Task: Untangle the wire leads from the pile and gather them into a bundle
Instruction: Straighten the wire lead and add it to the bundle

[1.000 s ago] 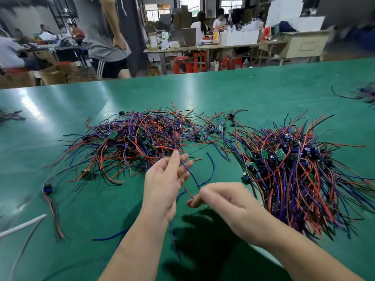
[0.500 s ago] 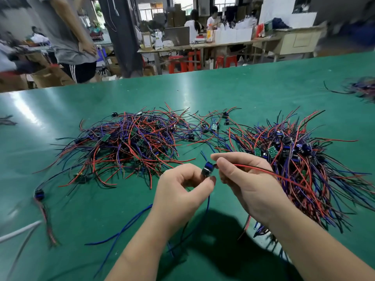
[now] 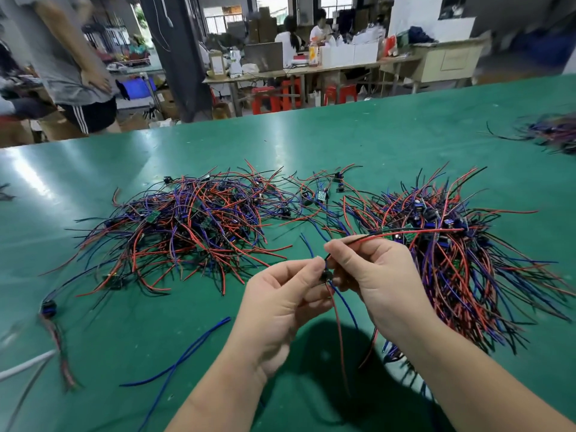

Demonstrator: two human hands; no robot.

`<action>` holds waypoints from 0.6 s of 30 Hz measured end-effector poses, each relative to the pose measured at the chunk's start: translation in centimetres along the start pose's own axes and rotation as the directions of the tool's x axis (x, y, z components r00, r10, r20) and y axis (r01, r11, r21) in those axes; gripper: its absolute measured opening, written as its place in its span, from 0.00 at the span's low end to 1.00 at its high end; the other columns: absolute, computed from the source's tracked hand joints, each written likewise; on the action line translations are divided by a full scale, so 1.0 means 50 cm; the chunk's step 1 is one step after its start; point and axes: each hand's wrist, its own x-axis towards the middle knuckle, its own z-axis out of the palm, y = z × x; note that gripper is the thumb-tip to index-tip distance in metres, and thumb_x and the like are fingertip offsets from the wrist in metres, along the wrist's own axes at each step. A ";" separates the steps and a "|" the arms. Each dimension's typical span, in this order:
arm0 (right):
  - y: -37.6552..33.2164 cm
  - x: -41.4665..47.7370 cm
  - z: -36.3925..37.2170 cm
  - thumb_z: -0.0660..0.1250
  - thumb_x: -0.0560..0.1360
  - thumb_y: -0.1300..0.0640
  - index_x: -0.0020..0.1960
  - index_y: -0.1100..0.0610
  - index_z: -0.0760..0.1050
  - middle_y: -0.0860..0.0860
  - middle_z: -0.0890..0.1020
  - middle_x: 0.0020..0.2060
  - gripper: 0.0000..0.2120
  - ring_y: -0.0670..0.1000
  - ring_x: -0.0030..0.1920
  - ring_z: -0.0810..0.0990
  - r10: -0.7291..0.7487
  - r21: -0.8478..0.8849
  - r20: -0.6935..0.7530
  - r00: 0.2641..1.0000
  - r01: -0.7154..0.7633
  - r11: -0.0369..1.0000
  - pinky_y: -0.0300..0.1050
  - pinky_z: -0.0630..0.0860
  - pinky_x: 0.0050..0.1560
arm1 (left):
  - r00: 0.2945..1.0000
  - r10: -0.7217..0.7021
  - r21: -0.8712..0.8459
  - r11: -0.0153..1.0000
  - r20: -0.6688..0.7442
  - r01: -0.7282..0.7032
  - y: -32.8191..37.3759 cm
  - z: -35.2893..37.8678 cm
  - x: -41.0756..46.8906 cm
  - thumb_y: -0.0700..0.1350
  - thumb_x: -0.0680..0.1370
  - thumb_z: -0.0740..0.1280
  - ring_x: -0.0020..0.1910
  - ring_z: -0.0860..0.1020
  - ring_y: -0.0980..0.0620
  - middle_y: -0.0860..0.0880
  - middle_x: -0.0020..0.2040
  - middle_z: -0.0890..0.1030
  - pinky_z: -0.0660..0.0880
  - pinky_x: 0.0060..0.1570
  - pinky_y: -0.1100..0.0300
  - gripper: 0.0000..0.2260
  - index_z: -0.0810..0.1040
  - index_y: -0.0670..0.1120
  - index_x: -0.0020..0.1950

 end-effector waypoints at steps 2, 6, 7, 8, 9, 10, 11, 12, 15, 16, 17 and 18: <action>-0.001 0.000 -0.002 0.71 0.63 0.54 0.34 0.61 0.79 0.52 0.78 0.24 0.09 0.46 0.21 0.71 -0.032 -0.057 -0.001 0.999 0.031 0.998 0.36 0.70 0.24 | 1.000 -0.025 -0.008 1.000 -0.012 0.025 -0.004 0.001 0.000 0.48 0.57 0.75 0.28 0.81 0.55 0.46 0.33 0.83 0.77 0.27 0.65 0.08 0.85 0.47 0.33; -0.007 -0.002 -0.006 0.67 0.67 0.48 0.33 0.61 0.77 0.50 0.75 0.22 0.15 0.47 0.21 0.70 -0.047 -0.154 0.066 0.997 0.057 0.987 0.37 0.66 0.23 | 0.997 -0.074 0.094 0.993 0.022 0.071 0.004 -0.013 0.000 0.47 0.57 0.76 0.26 0.79 0.56 0.46 0.32 0.80 0.71 0.21 0.68 0.07 0.84 0.47 0.32; -0.008 -0.003 -0.007 0.65 0.69 0.47 0.32 0.59 0.77 0.49 0.74 0.21 0.17 0.47 0.20 0.69 -0.035 -0.204 0.096 0.995 0.054 0.978 0.37 0.65 0.23 | 0.995 -0.082 0.145 0.987 0.049 0.074 0.008 -0.017 -0.001 0.48 0.57 0.76 0.25 0.78 0.55 0.45 0.32 0.79 0.71 0.22 0.67 0.08 0.83 0.46 0.31; -0.009 -0.004 -0.007 0.64 0.71 0.46 0.31 0.58 0.76 0.49 0.73 0.20 0.18 0.47 0.20 0.69 -0.018 -0.255 0.118 0.993 0.047 0.966 0.37 0.64 0.22 | 0.993 -0.091 0.193 0.978 0.077 0.075 0.012 -0.022 -0.002 0.47 0.57 0.76 0.25 0.77 0.55 0.44 0.32 0.78 0.71 0.22 0.67 0.08 0.82 0.46 0.31; -0.008 -0.002 -0.008 0.63 0.74 0.46 0.29 0.57 0.76 0.48 0.73 0.19 0.19 0.47 0.19 0.69 0.003 -0.288 0.122 0.993 0.033 0.957 0.36 0.63 0.21 | 0.989 -0.104 0.233 0.969 0.104 0.077 0.016 -0.025 -0.003 0.47 0.57 0.76 0.24 0.76 0.54 0.43 0.32 0.78 0.72 0.23 0.66 0.08 0.82 0.46 0.30; -0.009 0.000 -0.010 0.62 0.76 0.48 0.28 0.56 0.76 0.48 0.72 0.18 0.21 0.47 0.18 0.69 0.022 -0.298 0.104 0.994 0.010 0.954 0.36 0.62 0.21 | 0.983 -0.118 0.269 0.960 0.137 0.078 0.020 -0.030 -0.004 0.47 0.57 0.76 0.24 0.76 0.54 0.43 0.32 0.78 0.72 0.24 0.65 0.08 0.81 0.45 0.30; -0.012 0.005 -0.014 0.61 0.78 0.49 0.27 0.56 0.76 0.49 0.71 0.18 0.23 0.47 0.18 0.68 0.036 -0.292 0.066 0.997 -0.015 0.956 0.35 0.61 0.20 | 0.974 -0.142 0.305 0.949 0.177 0.083 0.024 -0.032 -0.008 0.46 0.58 0.76 0.24 0.76 0.53 0.43 0.32 0.79 0.73 0.24 0.65 0.07 0.82 0.45 0.31; -0.018 0.012 -0.020 0.61 0.79 0.49 0.26 0.56 0.76 0.49 0.70 0.17 0.24 0.47 0.17 0.68 0.038 -0.282 0.017 0.999 -0.032 0.959 0.34 0.60 0.19 | 0.960 -0.172 0.348 0.933 0.223 0.087 0.027 -0.034 -0.012 0.45 0.60 0.76 0.24 0.76 0.53 0.43 0.32 0.80 0.73 0.24 0.65 0.06 0.82 0.45 0.31; -0.039 0.033 -0.048 0.61 0.80 0.50 0.25 0.58 0.75 0.50 0.68 0.15 0.26 0.47 0.15 0.64 -0.020 -0.290 -0.144 0.989 -0.022 0.957 0.32 0.59 0.19 | 0.900 -0.281 0.500 0.862 0.332 0.085 0.024 -0.030 -0.022 0.41 0.66 0.75 0.25 0.78 0.54 0.47 0.31 0.81 0.73 0.25 0.66 0.05 0.81 0.45 0.33; -0.044 0.037 -0.057 0.61 0.80 0.51 0.24 0.58 0.74 0.50 0.67 0.14 0.26 0.47 0.15 0.63 -0.032 -0.289 -0.181 0.983 -0.022 0.957 0.32 0.58 0.18 | 0.884 -0.307 0.534 0.842 0.352 0.079 0.021 -0.028 -0.024 0.39 0.68 0.75 0.26 0.78 0.55 0.48 0.31 0.81 0.73 0.25 0.67 0.05 0.80 0.45 0.35; -0.046 0.039 -0.062 0.62 0.79 0.52 0.23 0.58 0.74 0.50 0.66 0.14 0.27 0.47 0.14 0.62 -0.026 -0.274 -0.204 0.979 -0.032 0.961 0.32 0.58 0.19 | 0.872 -0.324 0.558 0.827 0.367 0.072 0.018 -0.027 -0.024 0.37 0.70 0.74 0.26 0.78 0.56 0.49 0.31 0.81 0.72 0.26 0.67 0.06 0.79 0.45 0.37; -0.047 0.040 -0.065 0.62 0.79 0.53 0.22 0.58 0.74 0.50 0.65 0.14 0.27 0.47 0.14 0.62 -0.004 -0.244 -0.219 0.976 -0.051 0.968 0.31 0.57 0.19 | 0.861 -0.339 0.577 0.814 0.378 0.067 0.017 -0.027 -0.024 0.37 0.70 0.74 0.27 0.78 0.57 0.49 0.31 0.81 0.73 0.27 0.68 0.06 0.78 0.45 0.38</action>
